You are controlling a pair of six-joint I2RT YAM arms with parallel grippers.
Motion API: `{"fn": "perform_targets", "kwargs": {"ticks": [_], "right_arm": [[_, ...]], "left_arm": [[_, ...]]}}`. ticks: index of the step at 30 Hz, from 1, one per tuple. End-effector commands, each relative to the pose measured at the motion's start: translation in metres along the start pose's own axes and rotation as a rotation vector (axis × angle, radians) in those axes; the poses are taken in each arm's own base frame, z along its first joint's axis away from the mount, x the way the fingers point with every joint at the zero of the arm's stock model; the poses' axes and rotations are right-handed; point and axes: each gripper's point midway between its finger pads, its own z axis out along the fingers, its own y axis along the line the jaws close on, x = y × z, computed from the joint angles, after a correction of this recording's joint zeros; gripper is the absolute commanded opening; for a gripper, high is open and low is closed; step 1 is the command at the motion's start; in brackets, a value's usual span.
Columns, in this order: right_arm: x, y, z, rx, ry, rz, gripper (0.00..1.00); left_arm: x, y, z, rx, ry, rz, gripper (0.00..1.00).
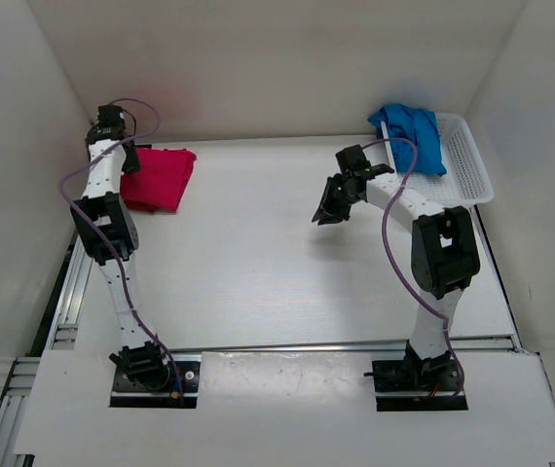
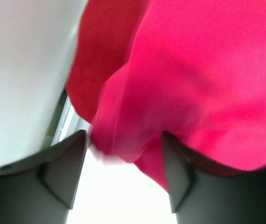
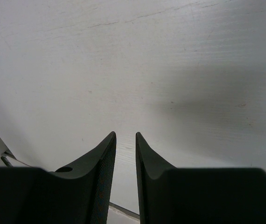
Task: Fold and stack the t-shirts
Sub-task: Put the neatly folded tshirt into the corner of the board with the left arm
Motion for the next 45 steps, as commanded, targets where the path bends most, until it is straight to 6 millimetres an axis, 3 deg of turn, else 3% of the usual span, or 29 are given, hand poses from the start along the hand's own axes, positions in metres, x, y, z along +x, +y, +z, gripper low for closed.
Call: {"fn": "perform_targets", "kwargs": {"ticks": [1,4,8,13,14,15,18,22,25,27,28,30,31,32,34,35,38,39,45], "right_arm": [[-0.001,-0.001,-0.002,0.014,0.003,-0.016,0.28],[-0.001,-0.001,-0.002,0.014,0.003,-0.016,0.28],[0.001,-0.001,-0.004,0.013,0.002,-0.016,0.28],[0.009,-0.006,-0.015,0.034,0.009,-0.02,0.28],[0.008,-0.003,-0.024,0.024,-0.004,-0.037,0.28],[0.011,-0.007,-0.026,0.038,-0.003,-0.044,0.28],[0.014,-0.008,-0.045,0.06,-0.018,-0.065,0.31],[0.027,-0.019,-0.072,0.101,-0.036,-0.085,0.45],[0.038,-0.021,-0.107,0.082,-0.108,-0.111,0.63],[0.048,-0.026,-0.12,0.088,-0.119,-0.112,0.74],[0.051,-0.023,-0.135,0.063,-0.153,-0.121,0.76],[0.07,-0.035,-0.141,0.079,-0.131,-0.1,0.86],[0.075,-0.035,-0.154,0.058,-0.159,-0.107,0.88],[0.088,-0.045,-0.153,0.073,-0.138,-0.085,0.89],[0.1,-0.049,-0.168,0.055,-0.18,-0.058,0.92],[0.11,-0.058,-0.166,0.061,-0.171,-0.042,0.92],[0.131,-0.07,-0.177,0.039,-0.206,0.009,0.98],[0.139,-0.073,-0.187,0.022,-0.226,0.014,1.0],[0.172,-0.092,-0.198,-0.009,-0.26,0.109,1.0]], "left_arm": [[-0.018,0.033,0.002,-0.15,-0.057,-0.047,0.98],[-0.034,0.054,-0.002,-0.245,-0.107,-0.085,1.0],[-0.06,0.068,-0.033,-0.222,-0.189,-0.132,1.0],[-0.053,0.031,-0.108,-0.014,-0.234,-0.079,1.0],[-0.047,0.013,-0.119,0.089,-0.231,-0.058,1.0],[-0.039,0.012,-0.141,0.145,-0.234,-0.052,1.0],[-0.022,-0.007,-0.173,0.322,-0.226,-0.028,1.0],[0.023,-0.011,-0.216,0.444,-0.141,0.002,1.0],[0.073,-0.013,-0.238,0.512,-0.007,0.027,1.0],[0.109,-0.013,-0.252,0.547,0.106,0.041,1.0],[0.123,-0.011,-0.257,0.546,0.137,0.045,1.0],[0.163,-0.001,-0.265,0.516,0.181,0.054,1.0],[0.173,0.003,-0.264,0.498,0.17,0.054,1.0],[0.202,0.009,-0.269,0.481,0.171,0.055,1.0],[0.223,0.02,-0.267,0.422,0.146,0.056,1.0],[0.243,0.025,-0.269,0.406,0.135,0.055,1.0],[0.265,0.04,-0.271,0.334,0.095,0.051,1.0],[0.268,0.042,-0.272,0.325,0.083,0.048,1.0],[0.274,0.047,-0.293,0.349,-0.001,0.036,1.0]]}}
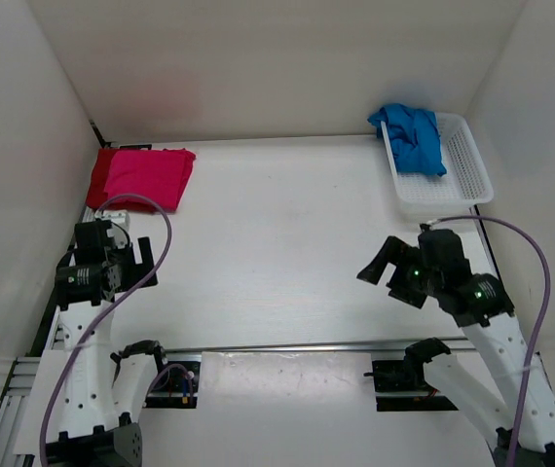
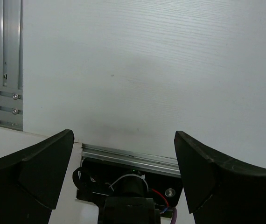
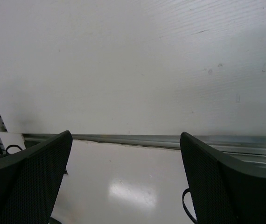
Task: Fold and stack the t-shirts
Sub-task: Put the neatly folded tshirt into the corner of the board with the left arm, then grab crumpled tshirt from bin with the right arm
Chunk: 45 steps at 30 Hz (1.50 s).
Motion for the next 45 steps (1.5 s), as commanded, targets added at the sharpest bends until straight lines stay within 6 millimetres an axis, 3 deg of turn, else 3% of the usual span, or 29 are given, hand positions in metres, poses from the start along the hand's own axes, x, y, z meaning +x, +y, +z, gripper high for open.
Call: {"fn": "perform_targets", "kwargs": {"ticks": [1,8,14,18,22,23,25,26,27,28,29,30,31,32,33,34,35,36,38,39,40,41,42,43,44,45], "right_arm": [[0.017,-0.015,-0.006,0.028,0.009,0.084,1.0],[0.036,-0.026,-0.024,0.023,0.007,0.132,1.0],[0.036,-0.03,-0.039,0.035,-0.024,0.14,1.0],[0.018,-0.021,-0.054,0.027,-0.075,0.073,1.0],[-0.028,-0.005,-0.081,0.061,-0.213,-0.036,1.0],[-0.05,0.007,-0.092,0.064,-0.271,-0.057,1.0],[-0.092,0.01,-0.107,0.137,-0.42,-0.124,1.0],[-0.113,0.015,-0.105,0.184,-0.454,-0.149,1.0],[-0.145,0.035,-0.121,0.158,-0.568,-0.167,1.0],[-0.164,0.039,-0.125,0.197,-0.614,-0.237,1.0],[-0.189,0.04,-0.111,0.293,-0.63,-0.268,1.0],[-0.215,0.052,-0.123,0.313,-0.697,-0.28,1.0],[-0.245,0.053,-0.1,0.398,-0.683,-0.318,1.0],[-0.263,0.054,-0.093,0.428,-0.687,-0.314,1.0],[-0.288,0.074,-0.104,0.362,-0.729,-0.293,1.0],[-0.319,0.058,-0.068,0.407,-0.67,-0.246,1.0],[-0.337,0.058,-0.058,0.379,-0.663,-0.211,1.0],[-0.37,0.054,-0.039,0.337,-0.655,-0.157,1.0],[-0.402,0.044,-0.017,0.295,-0.665,-0.037,1.0],[-0.416,0.037,-0.004,0.279,-0.664,0.012,1.0],[-0.44,0.015,0.024,0.271,-0.668,0.069,1.0],[-0.451,0.009,0.04,0.221,-0.667,0.14,1.0],[-0.458,-0.015,0.072,0.209,-0.629,0.197,1.0],[-0.455,-0.023,0.098,0.161,-0.579,0.238,0.98],[-0.469,-0.027,0.108,0.125,-0.61,0.267,0.95],[-0.469,-0.051,0.14,0.142,-0.579,0.344,0.95]], "left_arm": [[0.0,0.001,-0.003,-0.004,-0.028,0.001,1.0],[0.009,0.0,-0.018,0.006,-0.052,0.0,1.0],[0.008,0.0,-0.027,0.006,-0.11,-0.003,1.0],[-0.017,0.016,-0.039,-0.079,-0.232,-0.019,1.0],[-0.042,0.012,-0.052,-0.056,-0.336,-0.025,1.0],[-0.049,0.012,-0.054,-0.056,-0.353,-0.026,1.0],[-0.06,0.01,-0.051,-0.043,-0.372,-0.025,1.0],[-0.072,0.008,-0.05,-0.034,-0.405,-0.026,1.0],[-0.077,0.008,-0.044,-0.034,-0.395,-0.025,1.0],[-0.084,0.006,-0.044,-0.022,-0.404,-0.023,1.0],[-0.091,0.004,-0.042,-0.011,-0.407,-0.021,1.0],[-0.102,0.004,-0.039,-0.011,-0.397,-0.021,1.0],[-0.109,0.003,-0.037,-0.011,-0.389,-0.02,1.0],[-0.116,0.003,-0.037,-0.011,-0.384,-0.02,1.0],[-0.132,0.003,-0.037,-0.011,-0.381,-0.02,1.0],[-0.141,0.006,-0.037,-0.025,-0.383,-0.023,1.0],[-0.149,0.008,-0.039,-0.04,-0.387,-0.026,1.0],[-0.168,0.013,-0.043,-0.063,-0.402,-0.032,1.0],[-0.187,0.025,-0.049,-0.129,-0.422,-0.048,1.0],[-0.195,0.025,-0.045,-0.144,-0.414,-0.044,1.0],[-0.209,0.029,-0.056,-0.163,-0.449,-0.054,1.0],[-0.212,0.033,-0.057,-0.184,-0.446,-0.058,1.0],[-0.217,0.029,-0.058,-0.176,-0.453,-0.052,1.0],[-0.226,0.026,-0.059,-0.177,-0.462,-0.045,1.0],[-0.227,0.023,-0.058,-0.17,-0.454,-0.037,1.0],[-0.23,0.021,-0.057,-0.176,-0.454,-0.032,1.0]]}}
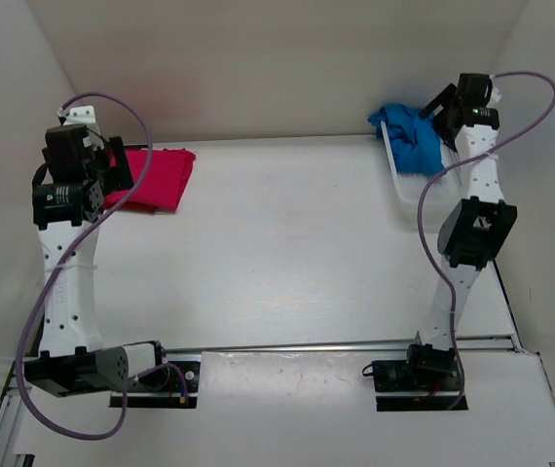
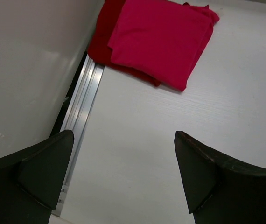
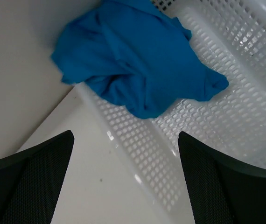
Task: Fold and stack the t-shirts
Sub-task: Grab crumpled tshirt from bin with the right arm
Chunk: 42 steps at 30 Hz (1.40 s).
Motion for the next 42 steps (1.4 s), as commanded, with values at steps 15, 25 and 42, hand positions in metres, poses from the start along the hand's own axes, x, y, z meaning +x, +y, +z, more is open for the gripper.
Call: {"fn": "perform_targets", "kwargs": {"ticks": [15,25,42], "right_arm": [[0.057,-0.008,0.171,-0.053,-0.001,0.502,0.75],[0.043,-0.001,0.135,-0.112,0.009,0.358,0.0],[-0.077,0.198,-0.378,-0.952,-0.648,-0.434,0.0]], "left_arm": [[-0.004,-0.069,0.083,0.08,0.16,0.117,1.0],[-0.023,-0.124,0.113,0.151,0.149,0.17,1.0],[0.032,-0.147,0.048,0.284,0.206,0.257,0.97]]}}
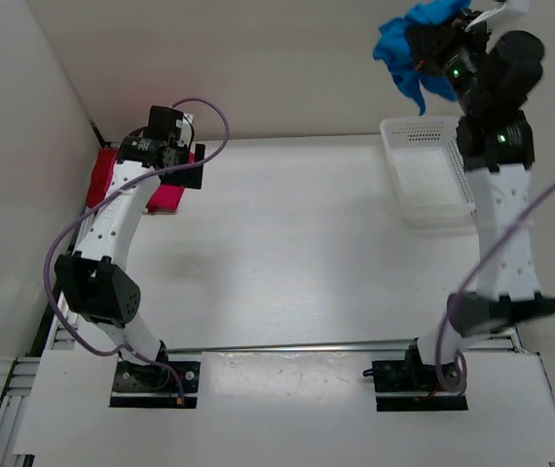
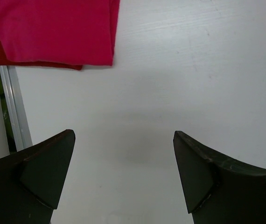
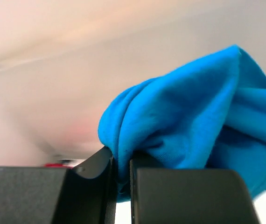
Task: Fold and stack the t-shirts
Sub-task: Grab crumpled tshirt from bin with the right arm, then move the tshirt to the center of the board
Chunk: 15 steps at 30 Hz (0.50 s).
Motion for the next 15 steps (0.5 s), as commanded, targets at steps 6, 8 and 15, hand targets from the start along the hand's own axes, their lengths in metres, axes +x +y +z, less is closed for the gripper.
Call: {"fn": "perform_targets", "kwargs": {"ticks": [6,8,15], "right_arm": [[-0.068,0.168,-0.125,-0.475,-0.217,-0.167,0.0],[-0.051,0.173,-0.126,-0.511,-0.155,-0.097,0.0],[0.13,0.127,-0.092,-0.342,0.345,0.234,0.03]], "left_arm": [[-0.007,0.004,-0.076,0.047,-0.171,-0.021,1.0],[-0.01,0.005,-0.081,0.047,-0.191,-0.025,1.0],[-0.015,0.009,-0.086,0.028,-0.218,-0.033,1.0]]}}
